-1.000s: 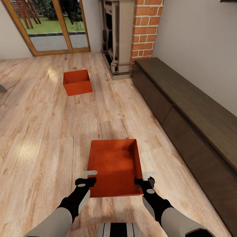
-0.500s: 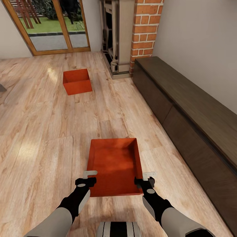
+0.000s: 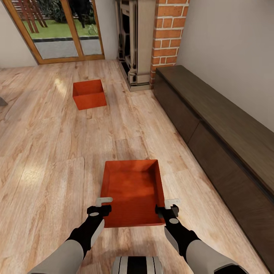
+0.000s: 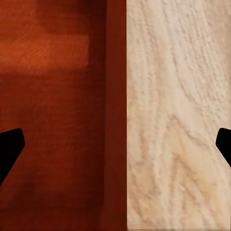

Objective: Move the two storage containers from the living room to the garage. In the garage, place one container on the floor and stack the other container on top of it (either order is fine).

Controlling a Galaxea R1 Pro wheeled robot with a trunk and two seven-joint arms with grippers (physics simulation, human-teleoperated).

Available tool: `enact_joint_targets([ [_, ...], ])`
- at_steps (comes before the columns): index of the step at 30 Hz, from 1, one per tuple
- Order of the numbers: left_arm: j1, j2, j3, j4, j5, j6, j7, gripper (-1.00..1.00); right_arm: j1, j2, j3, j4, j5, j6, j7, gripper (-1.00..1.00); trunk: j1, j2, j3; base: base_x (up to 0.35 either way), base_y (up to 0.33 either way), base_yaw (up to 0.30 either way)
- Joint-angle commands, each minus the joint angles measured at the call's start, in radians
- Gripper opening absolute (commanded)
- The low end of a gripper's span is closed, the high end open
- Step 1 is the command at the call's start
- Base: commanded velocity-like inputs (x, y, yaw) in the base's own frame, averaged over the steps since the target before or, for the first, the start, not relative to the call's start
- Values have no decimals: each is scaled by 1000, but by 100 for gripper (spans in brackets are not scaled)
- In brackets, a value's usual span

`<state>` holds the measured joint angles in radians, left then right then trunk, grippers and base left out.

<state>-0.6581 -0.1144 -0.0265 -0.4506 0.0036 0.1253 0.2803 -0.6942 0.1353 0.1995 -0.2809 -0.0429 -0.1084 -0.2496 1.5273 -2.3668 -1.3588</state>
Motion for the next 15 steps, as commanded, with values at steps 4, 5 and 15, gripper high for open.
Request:
enact_joint_targets([
  [4, 0, 0, -4, -2, 2, 6, 5, 100, -1, 2, 4, 0, -5, 2, -13, 100, 0, 0, -1, 0, 0, 0],
  [5, 0, -1, -3, -2, 2, 6, 5, 100, -1, 3, 4, 0, -7, 2, -15, 100, 0, 0, -1, 0, 0, 0],
  [15, 0, -1, -4, -2, 3, 6, 5, 100, -1, 4, 0, 1, -9, 3, -35, 100, 0, 0, -1, 0, 0, 204],
])
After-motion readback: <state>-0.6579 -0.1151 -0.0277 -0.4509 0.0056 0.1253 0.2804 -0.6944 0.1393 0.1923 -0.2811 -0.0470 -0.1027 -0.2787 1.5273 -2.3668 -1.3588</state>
